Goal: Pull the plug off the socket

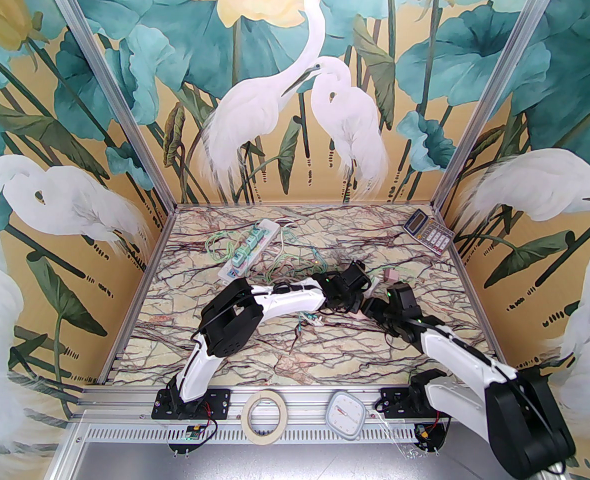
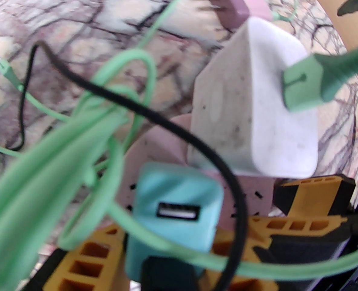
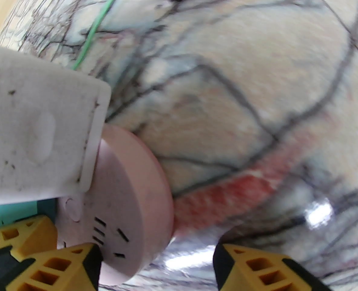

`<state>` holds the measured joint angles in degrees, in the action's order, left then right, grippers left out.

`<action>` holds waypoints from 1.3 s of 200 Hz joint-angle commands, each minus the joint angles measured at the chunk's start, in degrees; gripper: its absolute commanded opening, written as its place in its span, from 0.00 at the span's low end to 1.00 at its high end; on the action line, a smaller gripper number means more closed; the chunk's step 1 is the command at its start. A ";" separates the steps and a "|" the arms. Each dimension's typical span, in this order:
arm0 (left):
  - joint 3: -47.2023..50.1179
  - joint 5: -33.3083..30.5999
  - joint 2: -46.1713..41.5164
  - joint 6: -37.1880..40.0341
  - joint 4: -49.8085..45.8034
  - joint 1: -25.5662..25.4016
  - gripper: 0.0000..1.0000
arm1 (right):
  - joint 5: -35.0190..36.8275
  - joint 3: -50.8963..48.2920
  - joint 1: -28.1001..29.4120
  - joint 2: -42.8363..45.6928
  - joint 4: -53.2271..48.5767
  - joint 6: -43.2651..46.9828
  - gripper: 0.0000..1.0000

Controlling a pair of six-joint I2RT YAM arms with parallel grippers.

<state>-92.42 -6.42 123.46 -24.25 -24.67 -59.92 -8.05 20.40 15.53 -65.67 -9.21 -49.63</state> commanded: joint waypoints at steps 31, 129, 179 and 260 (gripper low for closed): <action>-1.62 1.94 -1.03 -0.42 -0.78 -0.37 0.34 | -3.39 -0.52 0.75 -7.54 5.81 1.03 0.50; 0.66 -7.23 -2.26 3.73 1.02 -5.70 0.34 | -2.25 2.18 2.13 -12.72 3.87 0.94 0.40; 5.31 4.84 -6.21 -3.76 4.38 0.28 0.32 | -1.53 2.36 3.56 -15.09 4.50 0.33 0.32; 7.03 6.79 -8.43 -4.04 4.86 2.05 0.33 | -1.30 2.56 3.93 -15.86 4.58 0.36 0.32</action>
<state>-82.50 -3.33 117.01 -28.69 -19.92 -54.39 -11.46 25.41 18.92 -78.48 4.54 -49.52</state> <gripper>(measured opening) 0.338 0.323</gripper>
